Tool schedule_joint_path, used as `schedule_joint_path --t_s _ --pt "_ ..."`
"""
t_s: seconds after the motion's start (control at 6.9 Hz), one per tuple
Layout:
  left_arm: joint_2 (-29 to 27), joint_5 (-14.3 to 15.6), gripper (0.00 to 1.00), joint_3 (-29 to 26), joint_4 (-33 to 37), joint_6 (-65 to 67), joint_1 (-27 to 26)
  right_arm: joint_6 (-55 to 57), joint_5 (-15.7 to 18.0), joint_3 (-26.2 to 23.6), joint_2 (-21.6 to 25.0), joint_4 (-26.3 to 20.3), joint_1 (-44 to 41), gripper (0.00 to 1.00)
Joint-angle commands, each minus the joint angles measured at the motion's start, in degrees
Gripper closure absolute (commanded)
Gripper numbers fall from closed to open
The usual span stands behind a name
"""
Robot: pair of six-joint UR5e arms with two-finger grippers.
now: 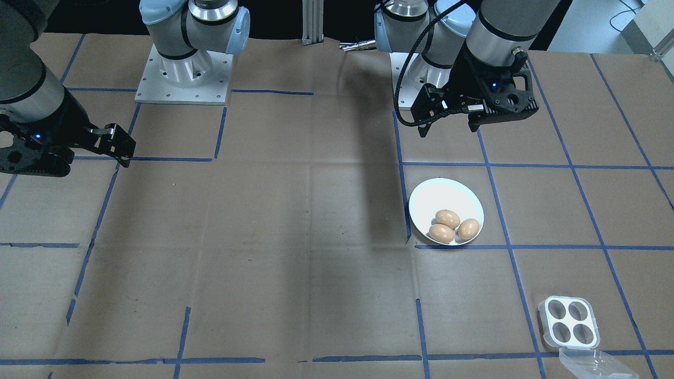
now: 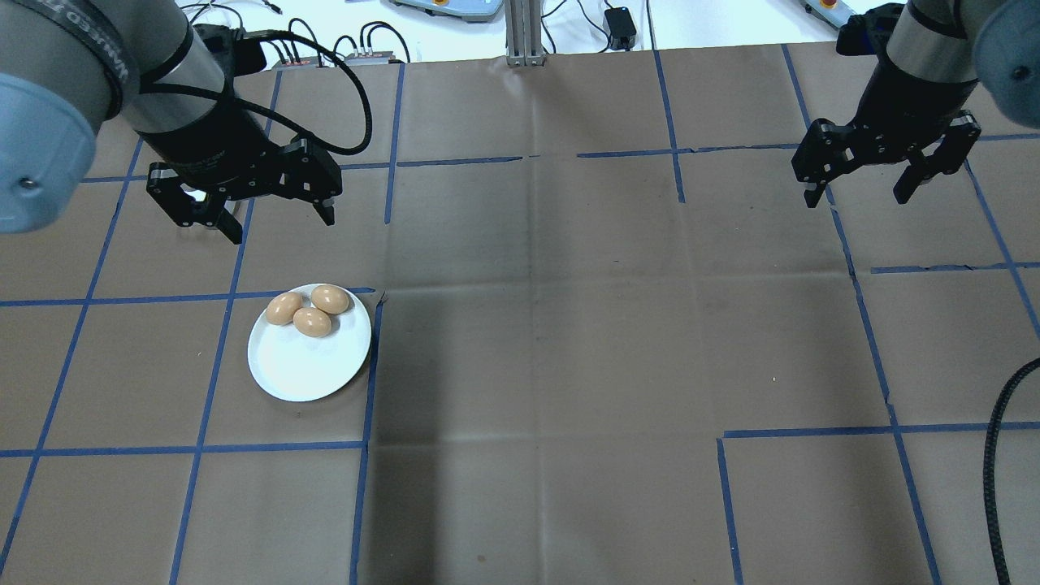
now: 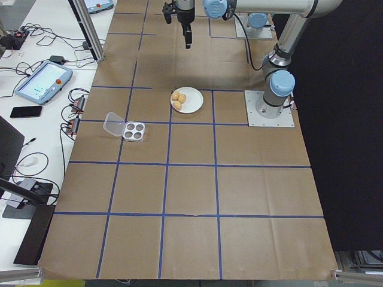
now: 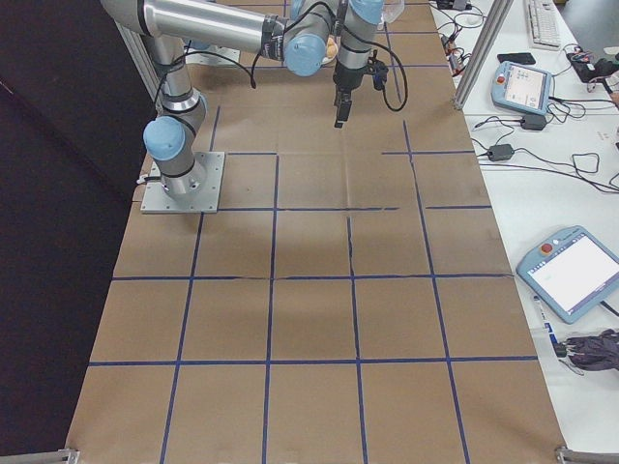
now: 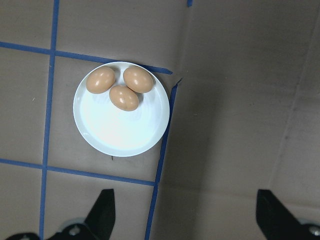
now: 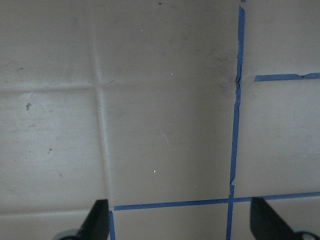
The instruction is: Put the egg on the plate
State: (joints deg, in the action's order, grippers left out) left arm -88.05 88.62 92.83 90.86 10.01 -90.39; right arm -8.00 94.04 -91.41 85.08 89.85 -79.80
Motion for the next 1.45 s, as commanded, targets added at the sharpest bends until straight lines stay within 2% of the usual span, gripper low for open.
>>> schedule_joint_path --t_s 0.0,0.29,0.72,1.3 --pt "-0.8 1.6 0.00 -0.5 0.5 -0.2 -0.6 0.0 0.0 0.0 0.0 0.1 0.0 0.00" --pt "-2.4 2.1 0.01 -1.2 0.6 -1.0 -0.6 0.0 0.0 0.0 0.0 0.0 0.0 0.00" --pt "-7.2 2.1 0.01 -7.5 2.6 -1.7 -0.6 0.0 0.0 0.0 0.0 0.1 0.0 0.00" --pt "-7.4 2.1 0.01 -7.8 1.8 -1.7 -0.6 0.0 0.0 0.0 0.0 0.0 0.0 0.00"
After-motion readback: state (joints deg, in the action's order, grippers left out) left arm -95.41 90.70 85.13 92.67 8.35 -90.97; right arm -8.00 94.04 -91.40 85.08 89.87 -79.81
